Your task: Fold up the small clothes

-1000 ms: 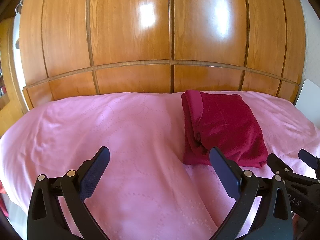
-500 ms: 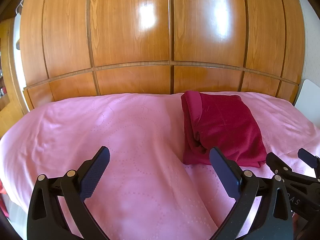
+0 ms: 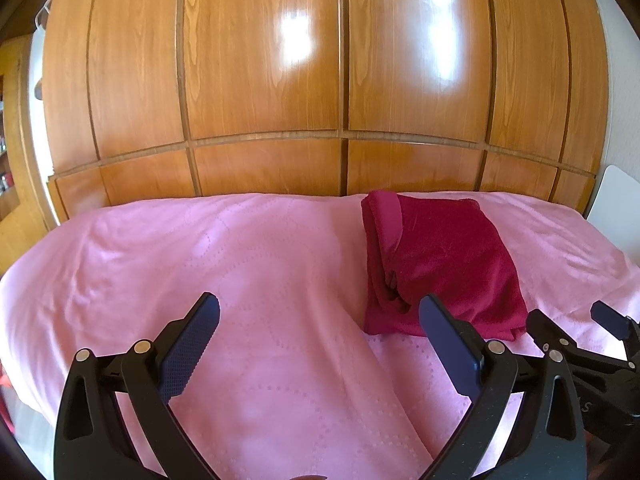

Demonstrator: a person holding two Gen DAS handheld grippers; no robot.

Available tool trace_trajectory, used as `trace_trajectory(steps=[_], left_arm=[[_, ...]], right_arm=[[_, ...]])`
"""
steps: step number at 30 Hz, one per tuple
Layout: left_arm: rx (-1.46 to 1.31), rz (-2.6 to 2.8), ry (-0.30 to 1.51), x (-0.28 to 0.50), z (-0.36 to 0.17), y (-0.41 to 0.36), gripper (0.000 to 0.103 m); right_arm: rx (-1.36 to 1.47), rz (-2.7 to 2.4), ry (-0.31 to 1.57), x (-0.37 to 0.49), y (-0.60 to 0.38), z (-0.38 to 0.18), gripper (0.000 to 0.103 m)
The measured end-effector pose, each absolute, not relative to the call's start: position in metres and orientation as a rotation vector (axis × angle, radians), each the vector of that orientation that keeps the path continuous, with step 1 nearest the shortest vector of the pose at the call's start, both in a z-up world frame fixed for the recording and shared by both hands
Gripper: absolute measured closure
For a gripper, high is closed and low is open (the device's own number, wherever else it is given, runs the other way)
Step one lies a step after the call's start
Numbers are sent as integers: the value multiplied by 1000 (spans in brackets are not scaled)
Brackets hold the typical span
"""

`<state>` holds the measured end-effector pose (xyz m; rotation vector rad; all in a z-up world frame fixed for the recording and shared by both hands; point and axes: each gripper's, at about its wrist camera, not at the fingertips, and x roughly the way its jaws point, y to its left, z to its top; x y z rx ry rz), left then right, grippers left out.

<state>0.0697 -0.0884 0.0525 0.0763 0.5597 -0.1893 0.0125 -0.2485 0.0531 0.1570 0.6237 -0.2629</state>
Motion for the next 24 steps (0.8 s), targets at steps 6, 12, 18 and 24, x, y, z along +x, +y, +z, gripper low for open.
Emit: trace_trajectory(steps=[6,12,18,24], left_arm=[[72,-189,558,69,53,-89,4],[65,-192,566,70,52,-89,4],[81,-189,596,77,43,-89,4],[66,-192,649,86,33,-87,4]], right_arm=[[158,-264,632,13,-247,52,2],[160,-261,643,15,-248,50,2],[163,-260,657,18,-250,45,2],[171,-261,653,20,-252,43,2]])
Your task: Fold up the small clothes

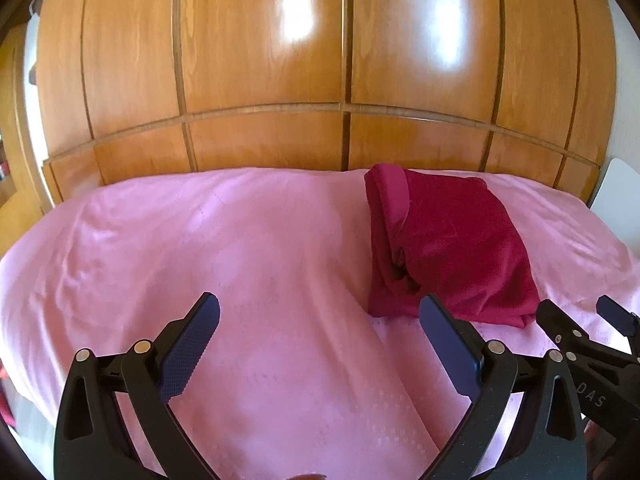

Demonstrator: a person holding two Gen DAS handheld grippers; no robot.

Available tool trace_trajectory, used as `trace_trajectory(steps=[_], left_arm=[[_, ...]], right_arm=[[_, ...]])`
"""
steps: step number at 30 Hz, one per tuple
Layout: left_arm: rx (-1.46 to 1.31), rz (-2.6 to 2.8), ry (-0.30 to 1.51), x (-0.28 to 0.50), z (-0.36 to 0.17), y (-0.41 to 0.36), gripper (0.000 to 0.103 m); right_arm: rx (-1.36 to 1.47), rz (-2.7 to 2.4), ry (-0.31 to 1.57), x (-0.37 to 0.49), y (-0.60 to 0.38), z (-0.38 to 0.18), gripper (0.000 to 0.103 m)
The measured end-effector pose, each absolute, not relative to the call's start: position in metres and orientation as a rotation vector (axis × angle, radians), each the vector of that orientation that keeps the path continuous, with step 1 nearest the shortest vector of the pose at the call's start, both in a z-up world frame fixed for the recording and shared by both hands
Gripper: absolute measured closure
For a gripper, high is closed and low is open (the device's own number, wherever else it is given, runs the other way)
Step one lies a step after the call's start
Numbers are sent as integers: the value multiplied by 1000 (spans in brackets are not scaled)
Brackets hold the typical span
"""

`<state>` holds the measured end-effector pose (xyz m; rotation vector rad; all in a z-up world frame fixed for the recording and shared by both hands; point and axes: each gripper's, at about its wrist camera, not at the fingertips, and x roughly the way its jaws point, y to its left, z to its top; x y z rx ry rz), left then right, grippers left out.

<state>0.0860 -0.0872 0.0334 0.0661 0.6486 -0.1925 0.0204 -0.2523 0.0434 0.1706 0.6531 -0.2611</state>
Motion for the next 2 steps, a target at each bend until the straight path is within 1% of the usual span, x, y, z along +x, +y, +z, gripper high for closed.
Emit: trace_trajectory(steps=[2], left_arm=[[63,-189,653,86,32,-87,4]], right_arm=[[165,-266,654,22,-254,43,2]])
